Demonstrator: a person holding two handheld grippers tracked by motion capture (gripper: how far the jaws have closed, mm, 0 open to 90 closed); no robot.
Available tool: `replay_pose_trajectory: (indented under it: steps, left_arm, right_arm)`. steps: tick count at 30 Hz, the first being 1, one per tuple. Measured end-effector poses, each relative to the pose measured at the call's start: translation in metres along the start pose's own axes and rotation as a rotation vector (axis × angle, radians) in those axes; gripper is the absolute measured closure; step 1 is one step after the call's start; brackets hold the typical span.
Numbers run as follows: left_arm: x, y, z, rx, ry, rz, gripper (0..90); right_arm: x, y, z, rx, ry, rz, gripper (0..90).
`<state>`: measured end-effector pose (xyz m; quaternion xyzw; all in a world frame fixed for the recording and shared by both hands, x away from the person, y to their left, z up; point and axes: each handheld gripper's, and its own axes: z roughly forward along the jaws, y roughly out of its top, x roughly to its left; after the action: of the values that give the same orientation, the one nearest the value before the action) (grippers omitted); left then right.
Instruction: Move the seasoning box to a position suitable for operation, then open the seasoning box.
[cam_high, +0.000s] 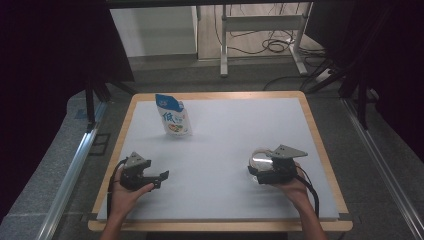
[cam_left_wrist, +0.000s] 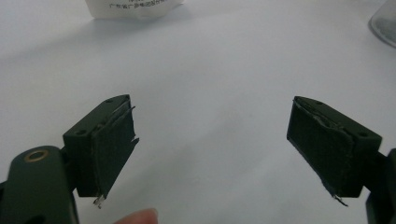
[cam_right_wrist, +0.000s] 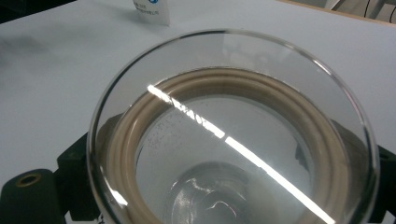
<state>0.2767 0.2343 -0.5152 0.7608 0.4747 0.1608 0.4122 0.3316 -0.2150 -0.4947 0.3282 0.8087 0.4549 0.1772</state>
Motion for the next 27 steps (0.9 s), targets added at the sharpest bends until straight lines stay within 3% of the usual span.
replay_pose_trajectory:
  steps: [5, 9, 11, 14, 15, 16, 20, 21, 22, 25, 27]
  left_arm:
    - [0.001, 0.000, 0.000, -0.003, -0.004, -0.003, 15.5]
    - [0.001, 0.000, 0.000, -0.004, -0.008, -0.007, 15.5]
    - [0.002, 0.000, 0.000, -0.006, -0.011, -0.009, 15.5]
    - [0.000, 0.000, 0.000, -0.011, -0.013, -0.008, 15.5]
    - [0.000, 0.000, 0.000, -0.011, -0.013, -0.008, 15.5]
    - [-0.002, 0.001, 0.001, -0.016, -0.018, -0.001, 15.4]
    - [-0.009, 0.004, 0.001, -0.038, -0.028, 0.025, 14.8]
    - [-0.009, 0.004, 0.001, -0.038, -0.028, 0.025, 14.9]
    - [-0.013, 0.006, 0.002, -0.044, -0.037, 0.034, 15.2]
    - [-0.021, 0.011, 0.005, -0.041, -0.046, 0.052, 17.0]
    - [-0.026, 0.015, 0.008, -0.037, -0.058, 0.060, 18.3]
  right_arm:
    - [0.000, 0.003, -0.010, -0.039, -0.015, 0.034, 3.8]
    - [0.002, 0.011, -0.041, -0.126, -0.028, 0.036, 3.8]
    - [0.002, 0.013, -0.059, -0.171, -0.038, 0.035, 8.7]
    - [0.000, 0.010, -0.078, -0.226, -0.076, 0.053, 25.7]
    - [0.000, 0.010, -0.078, -0.226, -0.076, 0.053, 25.7]
    - [-0.004, 0.006, -0.087, -0.237, -0.100, 0.077, 39.5]
    - [-0.007, 0.002, -0.093, -0.201, -0.127, 0.080, 60.0]
    - [-0.007, 0.002, -0.093, -0.201, -0.127, 0.080, 60.0]
    - [-0.007, 0.002, -0.094, -0.188, -0.131, 0.071, 70.3]
    - [-0.006, 0.002, -0.096, -0.179, -0.135, 0.054, 83.6]
    - [-0.005, 0.000, -0.097, -0.169, -0.134, 0.044, 88.0]
